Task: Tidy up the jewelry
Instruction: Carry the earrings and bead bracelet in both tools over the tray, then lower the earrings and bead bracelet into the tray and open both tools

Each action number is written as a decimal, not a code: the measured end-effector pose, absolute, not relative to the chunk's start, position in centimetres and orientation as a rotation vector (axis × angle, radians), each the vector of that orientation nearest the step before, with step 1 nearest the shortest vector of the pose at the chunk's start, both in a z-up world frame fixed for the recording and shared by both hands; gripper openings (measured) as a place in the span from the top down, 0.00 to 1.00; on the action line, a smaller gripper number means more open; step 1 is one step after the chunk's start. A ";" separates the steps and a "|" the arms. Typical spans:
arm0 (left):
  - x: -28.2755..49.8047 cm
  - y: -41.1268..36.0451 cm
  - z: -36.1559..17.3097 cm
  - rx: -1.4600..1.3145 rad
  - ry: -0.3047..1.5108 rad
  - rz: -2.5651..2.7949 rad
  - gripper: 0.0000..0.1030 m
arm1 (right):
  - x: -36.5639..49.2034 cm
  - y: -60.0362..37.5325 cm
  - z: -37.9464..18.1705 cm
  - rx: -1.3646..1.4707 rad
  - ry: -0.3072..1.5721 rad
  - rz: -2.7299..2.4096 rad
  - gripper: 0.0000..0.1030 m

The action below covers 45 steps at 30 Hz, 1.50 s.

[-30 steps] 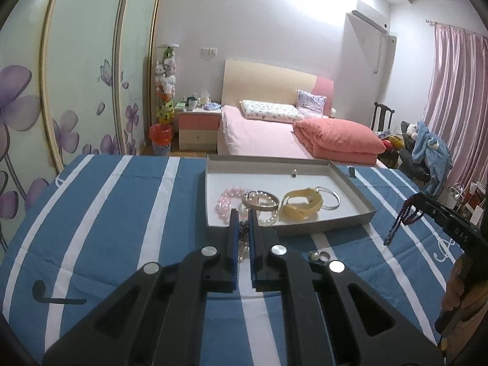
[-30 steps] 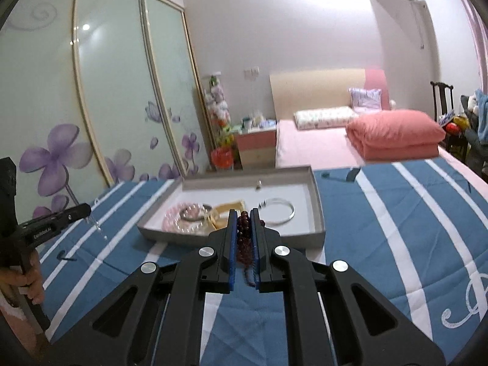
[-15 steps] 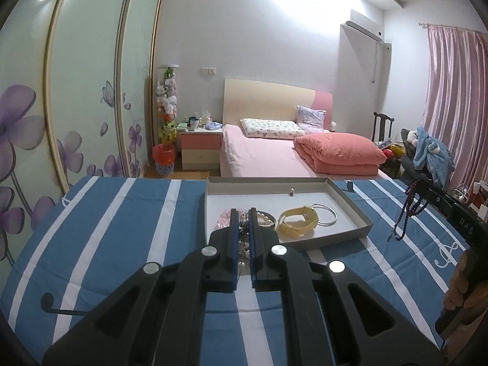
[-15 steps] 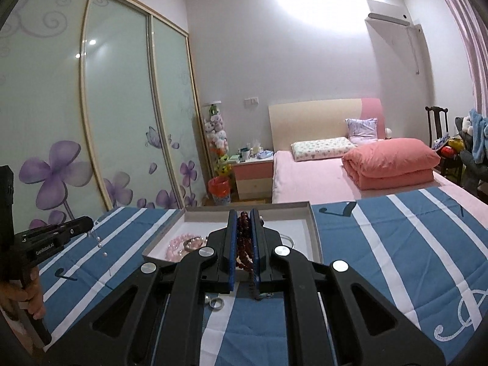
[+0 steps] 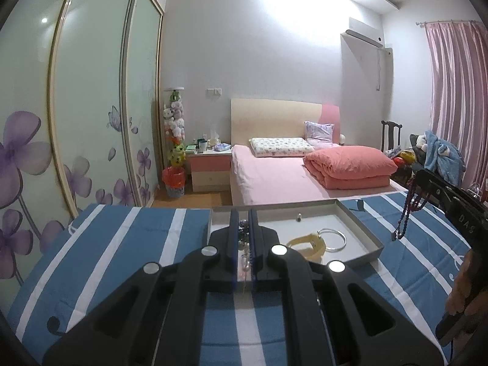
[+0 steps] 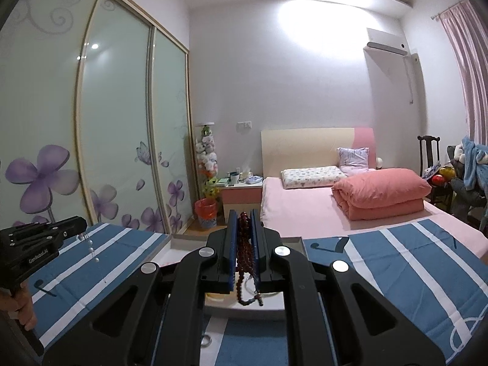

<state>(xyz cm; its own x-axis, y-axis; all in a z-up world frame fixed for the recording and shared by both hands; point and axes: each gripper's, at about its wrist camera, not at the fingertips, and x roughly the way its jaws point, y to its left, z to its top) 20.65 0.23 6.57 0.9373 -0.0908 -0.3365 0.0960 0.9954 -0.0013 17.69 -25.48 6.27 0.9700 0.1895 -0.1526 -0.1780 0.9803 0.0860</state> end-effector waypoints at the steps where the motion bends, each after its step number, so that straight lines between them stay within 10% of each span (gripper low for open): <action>1: 20.8 0.1 6.5 0.016 0.341 -0.096 0.93 | 17.9 -25.6 6.2 0.074 0.157 0.181 0.91; 30: 33.1 -2.8 0.7 -0.026 0.485 -0.160 0.93 | 28.2 -25.5 0.1 0.148 0.394 0.214 0.91; 35: 34.1 -3.1 -0.2 -0.023 0.507 -0.162 0.93 | 28.2 -25.6 -0.1 0.162 0.411 0.224 0.66; 41: 34.9 -3.5 -1.0 -0.025 0.528 -0.161 0.92 | 28.5 -26.2 0.0 0.189 0.419 0.222 0.65; 45: 35.5 -3.0 -1.3 -0.052 0.536 -0.158 0.75 | 28.7 -26.3 0.0 0.189 0.417 0.222 0.65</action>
<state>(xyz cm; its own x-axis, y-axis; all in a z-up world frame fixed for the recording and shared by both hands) 35.46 -3.00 -1.28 0.8480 -0.1635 -0.5042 0.1362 0.9865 -0.0908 28.70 -26.34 -0.03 0.8906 0.2514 -0.3790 -0.1741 0.9583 0.2266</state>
